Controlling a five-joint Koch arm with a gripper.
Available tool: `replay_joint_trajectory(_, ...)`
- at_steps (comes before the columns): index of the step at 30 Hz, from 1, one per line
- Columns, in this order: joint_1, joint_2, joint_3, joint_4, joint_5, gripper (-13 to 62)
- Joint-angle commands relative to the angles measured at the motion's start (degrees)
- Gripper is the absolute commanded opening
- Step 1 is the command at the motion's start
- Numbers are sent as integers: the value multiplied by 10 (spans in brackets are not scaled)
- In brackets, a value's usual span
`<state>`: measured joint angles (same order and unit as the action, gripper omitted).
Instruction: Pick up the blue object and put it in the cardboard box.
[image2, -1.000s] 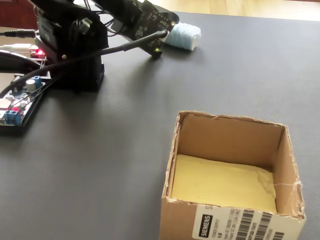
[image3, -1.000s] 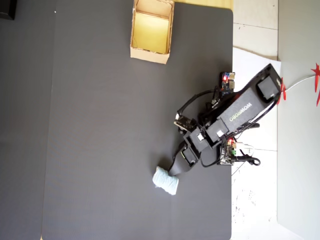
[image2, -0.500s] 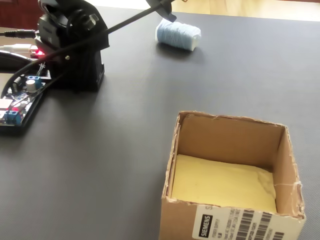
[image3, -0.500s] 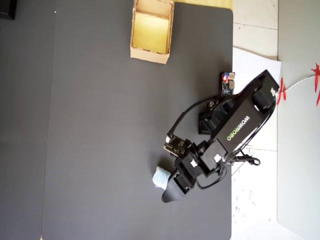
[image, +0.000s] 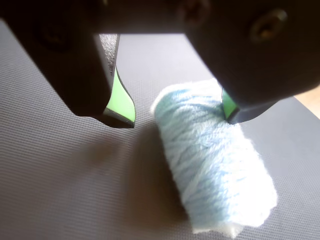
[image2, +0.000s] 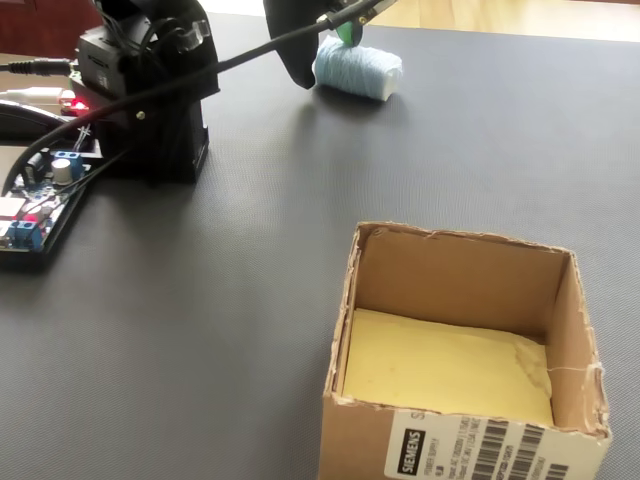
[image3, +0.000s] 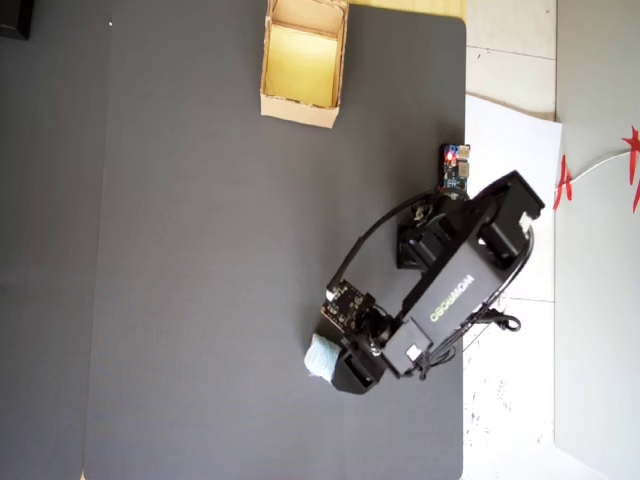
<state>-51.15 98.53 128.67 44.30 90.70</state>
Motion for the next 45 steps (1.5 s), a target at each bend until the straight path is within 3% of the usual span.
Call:
replay_joint_trajectory(1, -7, -10, -47, -36, 14, 313)
replay_joint_trajectory(7, -7, -34, -36, -70, 15, 290)
replay_joint_trajectory(17, 4, -28, 20, -168, 22, 106)
replay_joint_trajectory(32, 117, 54, 28, -223, 4, 107)
replay_joint_trajectory(45, 276, 199, 98, -282, -31, 107)
